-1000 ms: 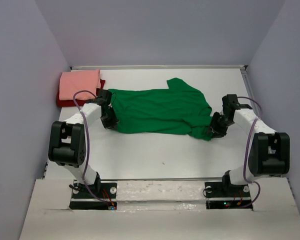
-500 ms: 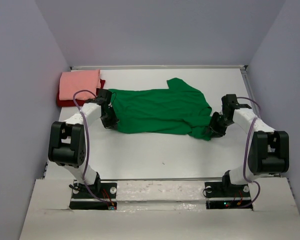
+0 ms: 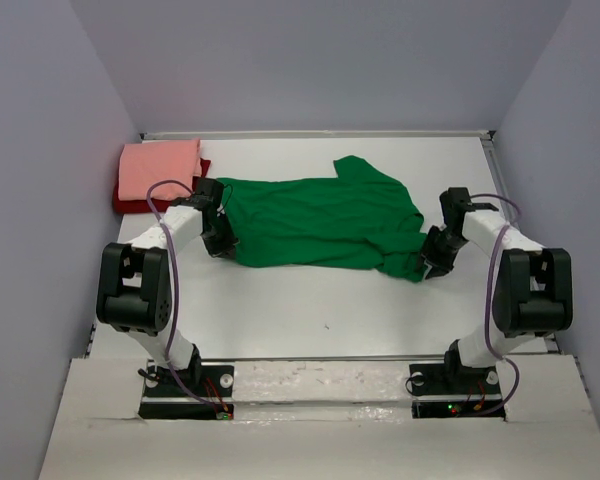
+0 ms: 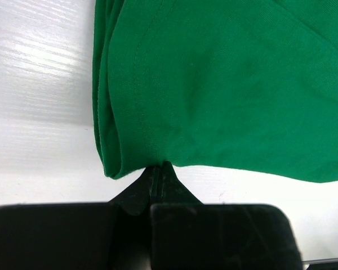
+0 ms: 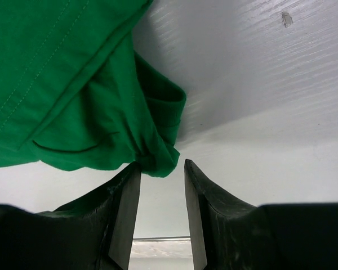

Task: Fold and stack the t-shirts
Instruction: Fold the flattened tshirt in 1/3 of the way

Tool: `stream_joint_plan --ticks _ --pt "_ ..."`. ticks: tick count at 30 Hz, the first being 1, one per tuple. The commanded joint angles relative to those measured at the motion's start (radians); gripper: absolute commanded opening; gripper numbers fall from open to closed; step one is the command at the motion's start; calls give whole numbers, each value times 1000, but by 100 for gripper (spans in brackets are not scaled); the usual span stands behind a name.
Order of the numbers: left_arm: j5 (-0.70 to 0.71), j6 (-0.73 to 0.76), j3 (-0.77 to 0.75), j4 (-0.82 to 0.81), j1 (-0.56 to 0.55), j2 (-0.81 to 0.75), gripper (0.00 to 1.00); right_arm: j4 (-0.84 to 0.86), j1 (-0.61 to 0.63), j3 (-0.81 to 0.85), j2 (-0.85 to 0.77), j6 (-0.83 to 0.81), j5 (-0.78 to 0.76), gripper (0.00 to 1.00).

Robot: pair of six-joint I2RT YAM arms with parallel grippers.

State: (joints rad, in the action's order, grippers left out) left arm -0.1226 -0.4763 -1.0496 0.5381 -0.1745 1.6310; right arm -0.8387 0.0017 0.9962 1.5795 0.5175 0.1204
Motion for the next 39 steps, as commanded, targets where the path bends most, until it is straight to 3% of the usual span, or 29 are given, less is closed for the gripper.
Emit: stream_joint_plan --ticks 1,2,3,4,5,9,12,16,24,31,39 --pt "-28 19 -30 8 1 -29 0 -2 11 35 17 9 -5 41" --pt "-29 19 -32 8 1 -31 0 1 11 36 26 9 -5 40" --pt "-29 16 -32 7 1 -36 0 4 11 41 43 9 -1 28" --pt "-28 16 -30 10 1 -36 0 7 11 41 46 15 2 2" --pt "-25 16 -29 10 1 -39 0 13 11 39 47 32 8 0" --pt "3 -1 -7 19 3 -62 0 64 11 -11 -24 128 58 0" --pt "23 -28 23 28 4 -97 0 63 11 -27 -81 179 12 0" --pt "37 -42 36 65 6 -129 0 -11 11 4 -89 214 -91 0" --pt "106 -59 40 154 49 -195 0 -112 11 33 -104 302 -128 0" --pt "156 -32 95 177 131 -227 0 -161 -54 70 -96 271 -166 0" --pt "127 -41 115 125 144 -183 0 -142 -163 49 -53 188 -180 0"
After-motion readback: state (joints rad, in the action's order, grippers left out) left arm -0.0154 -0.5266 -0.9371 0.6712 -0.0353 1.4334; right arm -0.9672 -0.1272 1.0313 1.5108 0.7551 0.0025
